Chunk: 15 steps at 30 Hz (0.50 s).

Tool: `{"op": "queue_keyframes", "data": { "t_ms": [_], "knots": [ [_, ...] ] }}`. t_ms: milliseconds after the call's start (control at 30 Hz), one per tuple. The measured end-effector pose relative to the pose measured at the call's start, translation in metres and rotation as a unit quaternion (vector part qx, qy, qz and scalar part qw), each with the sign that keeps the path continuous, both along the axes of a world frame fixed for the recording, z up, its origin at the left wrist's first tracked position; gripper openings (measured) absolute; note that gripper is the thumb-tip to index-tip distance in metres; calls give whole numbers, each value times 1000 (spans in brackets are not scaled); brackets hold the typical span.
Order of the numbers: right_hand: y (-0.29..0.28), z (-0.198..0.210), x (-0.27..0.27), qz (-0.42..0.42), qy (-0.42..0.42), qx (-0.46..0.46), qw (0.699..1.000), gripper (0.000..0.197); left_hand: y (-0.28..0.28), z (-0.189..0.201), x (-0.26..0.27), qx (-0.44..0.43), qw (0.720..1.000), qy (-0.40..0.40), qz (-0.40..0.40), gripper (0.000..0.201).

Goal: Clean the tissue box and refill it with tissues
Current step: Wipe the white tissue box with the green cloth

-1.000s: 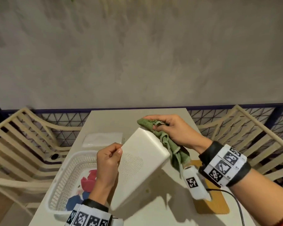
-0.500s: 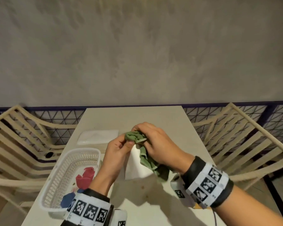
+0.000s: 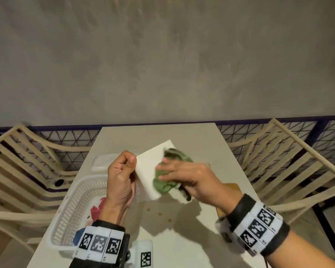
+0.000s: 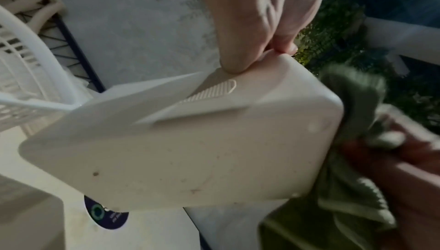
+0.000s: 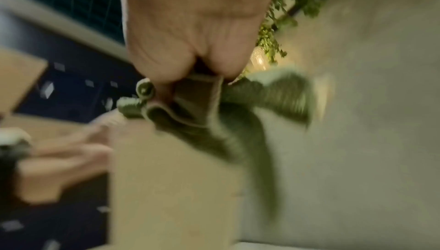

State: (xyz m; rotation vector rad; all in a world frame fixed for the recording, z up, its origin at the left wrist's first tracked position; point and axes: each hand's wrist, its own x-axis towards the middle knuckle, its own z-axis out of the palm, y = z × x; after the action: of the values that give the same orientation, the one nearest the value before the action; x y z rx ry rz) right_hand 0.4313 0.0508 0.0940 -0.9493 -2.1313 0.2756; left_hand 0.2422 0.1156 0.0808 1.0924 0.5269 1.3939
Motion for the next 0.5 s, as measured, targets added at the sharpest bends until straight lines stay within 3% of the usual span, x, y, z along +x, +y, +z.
{"op": "queue_keyframes", "data": {
  "t_ms": [100,133,233,300,433,500],
  "knots": [
    [23,9,8,-122,65,-4,990,40,-3,-3,2,6,1000,21,-3,40],
    [26,14,-5,-129,61,6,990,41,-3,-3,5,0,1000,16,3,40],
    [10,11,-36,4,-10,52,999,33,1,-4,2,-17,999,-5,30,37],
    [2,2,-15,55,-42,60,996,29,1,-2,-3,-8,999,-9,34,36],
    [28,6,6,-90,46,10,995,34,-6,0,0,-3,999,17,29,37],
    [26,14,-21,-80,36,35,996,29,-5,-1,0,-14,999,-10,38,36]
  ]
}}
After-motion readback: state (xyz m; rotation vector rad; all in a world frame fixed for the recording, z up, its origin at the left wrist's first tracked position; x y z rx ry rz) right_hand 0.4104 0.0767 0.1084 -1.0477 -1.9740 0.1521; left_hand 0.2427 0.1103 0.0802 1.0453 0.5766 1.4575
